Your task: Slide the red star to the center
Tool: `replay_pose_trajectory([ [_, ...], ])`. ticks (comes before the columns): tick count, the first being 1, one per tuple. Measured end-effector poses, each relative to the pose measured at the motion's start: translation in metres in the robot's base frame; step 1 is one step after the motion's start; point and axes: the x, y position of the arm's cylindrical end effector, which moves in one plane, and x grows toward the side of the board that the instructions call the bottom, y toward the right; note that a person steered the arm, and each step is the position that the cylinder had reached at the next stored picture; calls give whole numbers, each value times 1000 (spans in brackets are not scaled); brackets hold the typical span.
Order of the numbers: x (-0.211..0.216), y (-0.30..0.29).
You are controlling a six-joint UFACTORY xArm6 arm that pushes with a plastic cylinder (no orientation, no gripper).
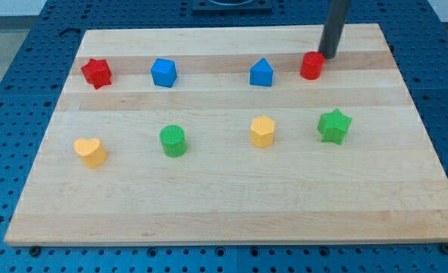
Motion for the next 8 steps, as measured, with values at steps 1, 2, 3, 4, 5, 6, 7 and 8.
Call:
replay_pose_trajectory([
  [1,38,-22],
  [2,62,-23],
  [3,60,-3],
  [4,59,42],
  [5,70,18],
  [6,70,-38],
  [7,75,-119],
  [8,81,-144],
])
